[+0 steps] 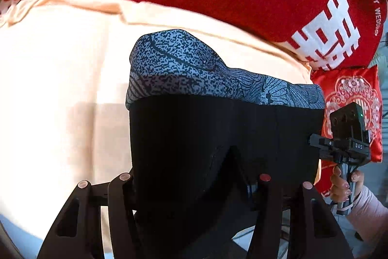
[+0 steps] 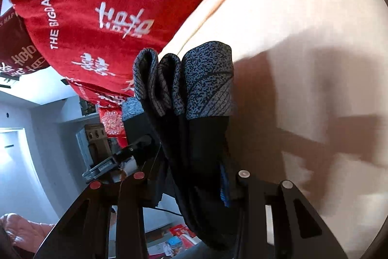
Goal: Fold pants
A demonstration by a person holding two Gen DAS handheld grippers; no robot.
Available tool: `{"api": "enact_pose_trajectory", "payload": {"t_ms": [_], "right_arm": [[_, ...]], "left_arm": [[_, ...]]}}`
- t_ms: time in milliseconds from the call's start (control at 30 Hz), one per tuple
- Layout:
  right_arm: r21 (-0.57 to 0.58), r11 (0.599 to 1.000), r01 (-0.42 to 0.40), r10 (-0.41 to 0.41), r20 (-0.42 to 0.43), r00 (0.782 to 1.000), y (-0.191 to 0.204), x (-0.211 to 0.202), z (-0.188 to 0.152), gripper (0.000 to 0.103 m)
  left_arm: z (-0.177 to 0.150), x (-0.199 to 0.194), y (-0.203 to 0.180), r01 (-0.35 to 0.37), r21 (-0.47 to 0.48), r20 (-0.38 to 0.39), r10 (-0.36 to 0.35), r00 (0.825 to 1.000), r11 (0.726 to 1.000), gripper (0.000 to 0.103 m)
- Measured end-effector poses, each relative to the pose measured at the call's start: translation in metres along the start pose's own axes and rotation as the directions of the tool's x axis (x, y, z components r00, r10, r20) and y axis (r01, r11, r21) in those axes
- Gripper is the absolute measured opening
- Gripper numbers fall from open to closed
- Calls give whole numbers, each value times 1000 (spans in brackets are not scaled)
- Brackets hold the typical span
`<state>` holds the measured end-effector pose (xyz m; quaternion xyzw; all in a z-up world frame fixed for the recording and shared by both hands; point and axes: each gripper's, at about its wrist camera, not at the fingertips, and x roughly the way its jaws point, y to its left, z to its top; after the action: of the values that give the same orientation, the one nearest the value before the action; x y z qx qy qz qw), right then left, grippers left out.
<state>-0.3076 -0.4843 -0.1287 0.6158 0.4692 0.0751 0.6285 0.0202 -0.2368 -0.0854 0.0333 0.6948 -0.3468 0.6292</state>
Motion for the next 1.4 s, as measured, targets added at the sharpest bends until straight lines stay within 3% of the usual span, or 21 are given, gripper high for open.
{"api": "enact_pose_trajectory", "payload": {"t_ms": [233, 367, 433, 533, 667, 800, 967, 1100, 1200, 1300, 1400], "right_arm": [[20, 998, 61, -61, 3, 998, -23, 14, -34, 39], [1, 989, 147, -147, 29, 989, -37, 19, -31, 49], [17, 987, 157, -157, 36, 987, -46, 21, -28, 53], [8, 979, 204, -204, 47, 978, -44, 22, -29, 62], [22, 959, 281, -282, 80, 956, -31, 16, -38, 64], [32, 920, 391, -392, 127, 911, -16, 3, -55, 65], [54, 846, 531, -532, 162, 831, 3, -9, -87, 67], [52, 798, 601, -600, 176, 781, 22, -11, -116, 76], [27, 758, 652, -644, 192, 740, 37, -8, -136, 81], [-2, 728, 685, -670, 205, 713, 55, 1, -153, 89], [-9, 703, 711, -689, 239, 684, 68, 3, -165, 91]], "left_arm": [[-21, 18, 21, -25, 37, -18, 25, 1000, 999, 60], [-26, 31, 41, -52, 20, 32, 51, 998, 998, 90], [-26, 34, 47, -62, 16, 46, 61, 997, 998, 98], [-27, 35, 50, -70, 2, 46, 70, 996, 998, 101], [-35, 22, 46, -166, 5, 48, 165, 985, 986, 101], [-48, 5, 40, -285, 32, 43, 283, 958, 958, 101], [-74, -19, 28, -385, 87, 81, 378, 922, 919, 101], [-98, -29, 14, -406, 128, 60, 402, 914, 905, 101], [-117, -29, 0, -384, 161, 12, 387, 922, 909, 101], [-131, -29, -13, -387, 183, -14, 396, 918, 904, 101], [-141, -35, -25, -407, 201, -1, 416, 910, 891, 101]]}}
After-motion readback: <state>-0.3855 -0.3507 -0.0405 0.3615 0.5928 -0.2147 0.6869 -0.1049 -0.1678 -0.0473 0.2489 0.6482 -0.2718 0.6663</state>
